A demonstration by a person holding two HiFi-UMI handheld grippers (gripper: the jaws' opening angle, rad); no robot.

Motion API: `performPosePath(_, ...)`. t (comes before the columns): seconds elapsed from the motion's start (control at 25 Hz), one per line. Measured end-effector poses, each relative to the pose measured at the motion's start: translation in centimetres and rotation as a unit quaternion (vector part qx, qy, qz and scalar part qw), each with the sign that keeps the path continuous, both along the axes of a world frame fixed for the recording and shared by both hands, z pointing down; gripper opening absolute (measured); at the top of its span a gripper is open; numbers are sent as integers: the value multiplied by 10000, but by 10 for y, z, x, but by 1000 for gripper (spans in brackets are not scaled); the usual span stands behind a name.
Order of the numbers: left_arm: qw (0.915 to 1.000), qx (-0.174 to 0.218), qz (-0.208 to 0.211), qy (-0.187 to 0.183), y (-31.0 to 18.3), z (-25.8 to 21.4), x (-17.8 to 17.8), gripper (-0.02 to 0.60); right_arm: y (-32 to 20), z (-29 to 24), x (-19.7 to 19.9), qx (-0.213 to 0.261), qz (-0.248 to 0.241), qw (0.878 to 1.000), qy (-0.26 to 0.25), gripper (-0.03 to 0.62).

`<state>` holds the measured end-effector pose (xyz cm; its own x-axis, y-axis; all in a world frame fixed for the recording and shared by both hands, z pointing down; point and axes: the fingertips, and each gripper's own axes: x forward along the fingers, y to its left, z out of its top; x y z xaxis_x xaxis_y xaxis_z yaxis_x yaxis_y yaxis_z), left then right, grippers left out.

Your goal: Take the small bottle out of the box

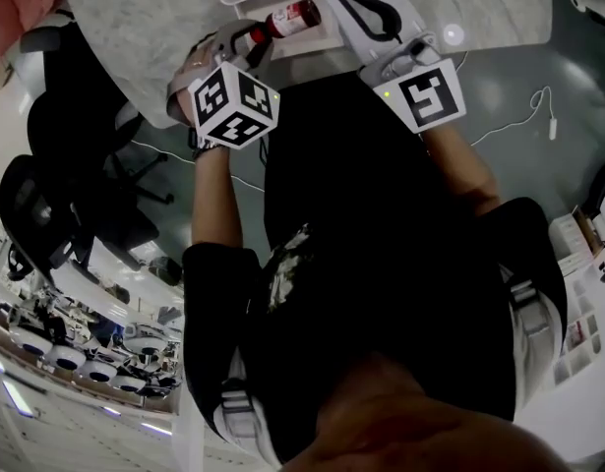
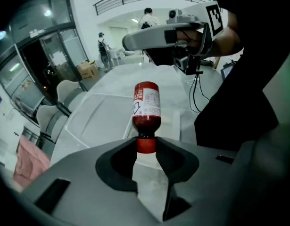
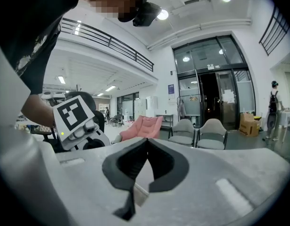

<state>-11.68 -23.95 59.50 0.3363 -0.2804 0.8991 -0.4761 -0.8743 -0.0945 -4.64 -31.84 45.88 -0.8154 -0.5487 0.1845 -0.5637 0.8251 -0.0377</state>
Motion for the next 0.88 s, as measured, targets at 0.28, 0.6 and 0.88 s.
performPosePath(0.28, 9920, 674, -645, 849, -7, -63, -10, 137, -6, -44, 9, 567, 315, 9977, 213, -5)
performPosePath(0.6, 9717, 1372, -792, 1750, -25, -139, -19, 137, -1, -83, 9, 994, 618, 9926, 324, -5)
performPosePath(0.88, 9449, 1695, -865, 2666, -20, -186, -19, 137, -1, -107, 11, 1105, 892, 9898, 128, -5)
